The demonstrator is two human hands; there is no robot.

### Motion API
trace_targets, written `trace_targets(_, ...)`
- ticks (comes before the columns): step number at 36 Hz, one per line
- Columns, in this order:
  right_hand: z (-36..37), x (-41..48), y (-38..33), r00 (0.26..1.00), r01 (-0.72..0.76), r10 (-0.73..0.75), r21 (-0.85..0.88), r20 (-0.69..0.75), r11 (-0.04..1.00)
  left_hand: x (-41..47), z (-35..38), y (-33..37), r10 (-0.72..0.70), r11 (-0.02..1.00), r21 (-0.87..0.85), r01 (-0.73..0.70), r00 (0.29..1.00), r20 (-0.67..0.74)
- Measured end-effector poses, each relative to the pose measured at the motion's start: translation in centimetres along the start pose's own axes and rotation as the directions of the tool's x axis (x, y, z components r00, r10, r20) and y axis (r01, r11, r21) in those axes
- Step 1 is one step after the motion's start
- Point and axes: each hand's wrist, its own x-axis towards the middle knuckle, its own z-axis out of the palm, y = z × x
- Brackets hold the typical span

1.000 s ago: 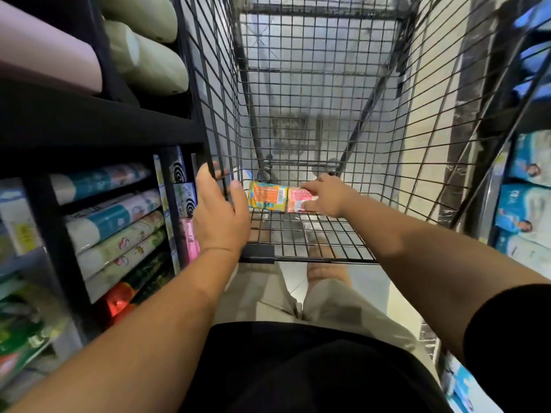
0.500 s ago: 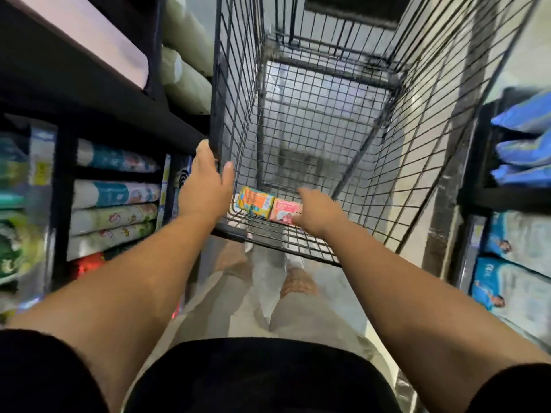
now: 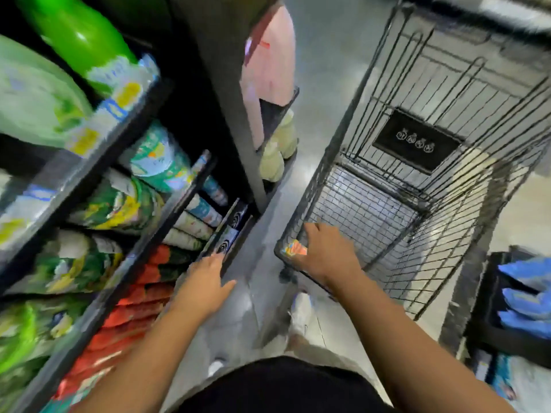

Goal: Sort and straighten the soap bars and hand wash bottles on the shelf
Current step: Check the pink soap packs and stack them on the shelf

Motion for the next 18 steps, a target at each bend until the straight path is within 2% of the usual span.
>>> trace_targets(4,-2.7,-1.8,-6.5,0.989,0.121,-0.121,-0.013,-0.080,0.993,-5.1,-3.0,-4.9,0.000,1.000,-0.002,0.000,0.975,-0.222)
trace_targets(7,-4.3,-3.8,-12.1,0.965,0.222,-0.229,-0.068,-0.127,0.973,-9.6,-4.7,-9.2,-0.046,0.996,-0.084,0.016,0.930,-0.365)
trace_targets(11,-5.0,-7.3,-20.0,0.903,0.349,-0.373,-0.140,-0.214,0.927,-15.1,-6.3,-14.5,-0.150,0.963,-0.270,0.014,0.857,-0.493)
trace_targets(18,-5.0,-12.0,-32.0,0.738,0.561,-0.613,-0.249,-0.281,0.790,-25.1,-8.7,-21.9,-0.225,0.959,-0.279,0.051,0.737,-0.638)
